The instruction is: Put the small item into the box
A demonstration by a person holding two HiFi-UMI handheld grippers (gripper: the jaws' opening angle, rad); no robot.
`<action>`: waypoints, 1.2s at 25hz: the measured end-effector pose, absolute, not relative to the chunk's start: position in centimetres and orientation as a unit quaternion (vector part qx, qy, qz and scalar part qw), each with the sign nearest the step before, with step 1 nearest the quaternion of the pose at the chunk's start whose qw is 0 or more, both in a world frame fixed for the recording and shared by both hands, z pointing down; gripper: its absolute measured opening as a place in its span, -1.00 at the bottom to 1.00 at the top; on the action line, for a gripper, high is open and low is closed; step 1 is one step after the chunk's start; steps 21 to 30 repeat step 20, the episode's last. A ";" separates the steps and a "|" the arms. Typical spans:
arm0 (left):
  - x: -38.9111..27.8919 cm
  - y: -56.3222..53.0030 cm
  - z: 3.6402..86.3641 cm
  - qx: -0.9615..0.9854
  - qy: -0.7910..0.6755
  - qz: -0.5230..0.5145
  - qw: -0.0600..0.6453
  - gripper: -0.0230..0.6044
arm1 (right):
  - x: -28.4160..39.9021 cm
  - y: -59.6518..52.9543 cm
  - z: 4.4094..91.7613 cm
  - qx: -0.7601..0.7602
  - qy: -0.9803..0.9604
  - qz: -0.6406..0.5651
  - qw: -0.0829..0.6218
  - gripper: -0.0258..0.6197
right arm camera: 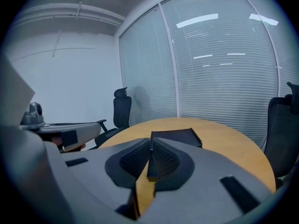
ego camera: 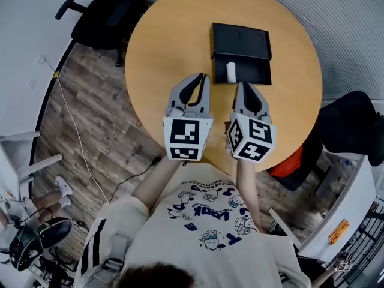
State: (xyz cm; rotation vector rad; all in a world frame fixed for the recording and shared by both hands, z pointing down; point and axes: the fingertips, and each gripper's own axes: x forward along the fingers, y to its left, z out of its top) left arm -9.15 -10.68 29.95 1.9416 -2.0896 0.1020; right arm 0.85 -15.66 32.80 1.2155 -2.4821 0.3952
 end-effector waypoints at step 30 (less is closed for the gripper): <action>-7.9 -9.5 27.8 0.674 -0.728 0.022 0.128 -0.84 | 1.9 -13.9 30.2 0.428 -0.881 0.128 0.154 -0.79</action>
